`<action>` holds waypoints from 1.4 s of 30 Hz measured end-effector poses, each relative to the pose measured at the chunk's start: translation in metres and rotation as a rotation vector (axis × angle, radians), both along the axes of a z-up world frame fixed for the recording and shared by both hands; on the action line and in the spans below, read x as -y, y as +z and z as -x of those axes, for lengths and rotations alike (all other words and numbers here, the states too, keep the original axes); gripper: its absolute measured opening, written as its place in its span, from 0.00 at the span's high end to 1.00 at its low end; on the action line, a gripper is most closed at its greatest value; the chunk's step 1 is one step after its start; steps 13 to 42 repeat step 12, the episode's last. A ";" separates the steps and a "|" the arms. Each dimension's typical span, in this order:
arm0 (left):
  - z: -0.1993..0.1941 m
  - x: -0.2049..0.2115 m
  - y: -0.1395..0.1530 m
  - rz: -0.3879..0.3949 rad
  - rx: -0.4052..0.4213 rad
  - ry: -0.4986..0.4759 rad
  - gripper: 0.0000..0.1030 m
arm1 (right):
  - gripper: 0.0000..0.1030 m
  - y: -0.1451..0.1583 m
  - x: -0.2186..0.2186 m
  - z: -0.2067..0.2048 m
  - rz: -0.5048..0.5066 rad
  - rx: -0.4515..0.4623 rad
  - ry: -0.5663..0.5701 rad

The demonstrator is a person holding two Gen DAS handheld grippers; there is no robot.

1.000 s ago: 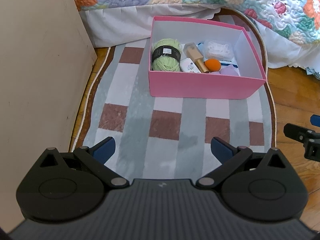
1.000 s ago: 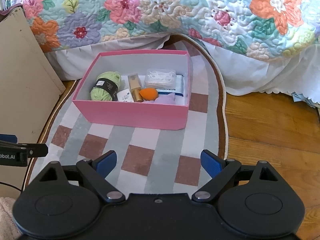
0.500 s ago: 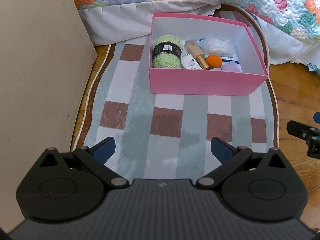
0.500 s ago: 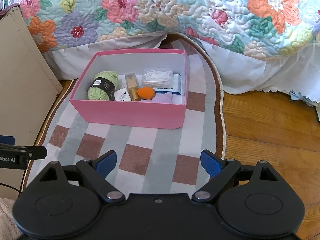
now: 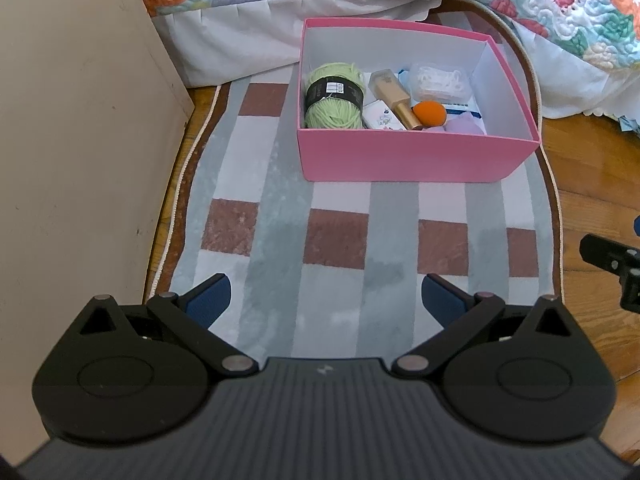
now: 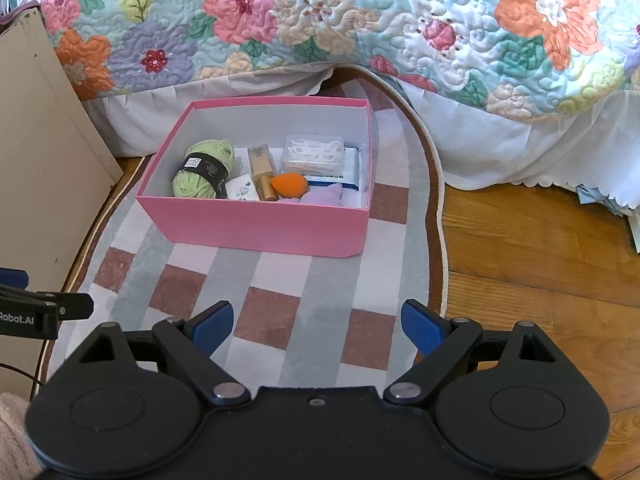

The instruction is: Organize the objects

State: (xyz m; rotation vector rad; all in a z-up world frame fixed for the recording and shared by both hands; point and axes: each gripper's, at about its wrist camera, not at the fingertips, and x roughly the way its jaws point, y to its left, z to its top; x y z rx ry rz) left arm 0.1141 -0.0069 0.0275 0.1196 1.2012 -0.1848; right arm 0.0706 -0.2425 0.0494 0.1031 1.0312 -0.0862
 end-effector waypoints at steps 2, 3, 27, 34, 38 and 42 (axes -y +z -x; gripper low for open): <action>0.001 0.001 0.000 -0.005 0.003 0.000 0.00 | 0.09 0.000 -0.001 0.000 0.001 0.000 -0.002; 0.002 0.001 0.000 -0.008 0.007 -0.001 0.00 | 0.09 0.000 -0.001 0.000 0.001 -0.001 -0.002; 0.001 -0.002 0.003 -0.011 0.015 0.001 0.00 | 0.09 0.000 0.000 0.000 0.013 -0.005 -0.002; 0.001 -0.002 0.003 -0.011 0.015 0.001 0.00 | 0.09 0.000 0.000 0.000 0.013 -0.005 -0.002; 0.001 -0.002 0.003 -0.011 0.015 0.001 0.00 | 0.09 0.000 0.000 0.000 0.013 -0.005 -0.002; 0.001 -0.002 0.003 -0.011 0.015 0.001 0.00 | 0.09 0.000 0.000 0.000 0.013 -0.005 -0.002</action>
